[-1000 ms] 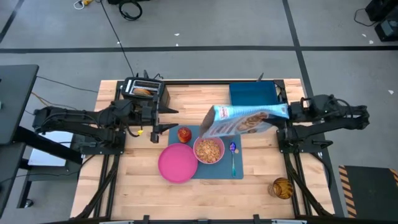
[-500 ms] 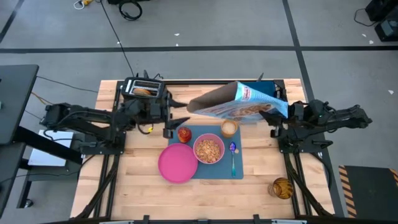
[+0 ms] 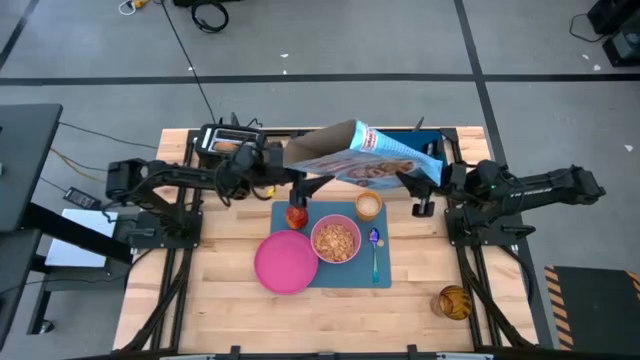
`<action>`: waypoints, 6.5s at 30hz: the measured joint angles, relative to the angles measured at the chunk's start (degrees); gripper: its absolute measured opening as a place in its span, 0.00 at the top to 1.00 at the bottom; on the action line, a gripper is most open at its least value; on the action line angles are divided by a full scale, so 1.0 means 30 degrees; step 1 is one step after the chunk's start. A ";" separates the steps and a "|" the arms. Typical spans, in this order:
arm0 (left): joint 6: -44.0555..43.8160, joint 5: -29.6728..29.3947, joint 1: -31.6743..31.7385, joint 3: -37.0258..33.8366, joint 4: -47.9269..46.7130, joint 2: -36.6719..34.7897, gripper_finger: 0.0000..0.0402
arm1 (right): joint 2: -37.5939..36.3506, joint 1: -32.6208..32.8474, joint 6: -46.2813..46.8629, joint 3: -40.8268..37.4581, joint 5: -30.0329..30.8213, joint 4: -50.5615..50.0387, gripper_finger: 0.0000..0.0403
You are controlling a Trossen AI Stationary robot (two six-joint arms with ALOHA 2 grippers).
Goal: Arrange a breakfast setting
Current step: Pour the cereal into the pink bowl, then put the bagel on the pink plate
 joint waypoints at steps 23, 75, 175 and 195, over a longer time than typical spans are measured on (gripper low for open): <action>-0.1339 0.0393 0.1375 0.1130 -0.0584 -0.0045 0.97 | -0.0260 -0.0276 0.0954 0.0000 0.2436 -0.2616 0.31; 0.2371 -0.4350 0.5368 -0.2295 -0.9435 -0.0080 0.85 | -0.3727 0.0059 0.4275 0.0022 0.4830 -1.2199 0.02; 1.5411 -0.3553 1.6064 0.6470 -4.3453 -0.1818 0.73 | 0.3807 -0.0604 0.2422 0.0000 -0.2018 -0.7573 0.07; 1.4795 -0.6646 1.3229 1.0660 -4.6999 -0.1850 0.88 | 0.3793 -0.0609 0.2426 0.0000 -0.1443 -0.7466 0.07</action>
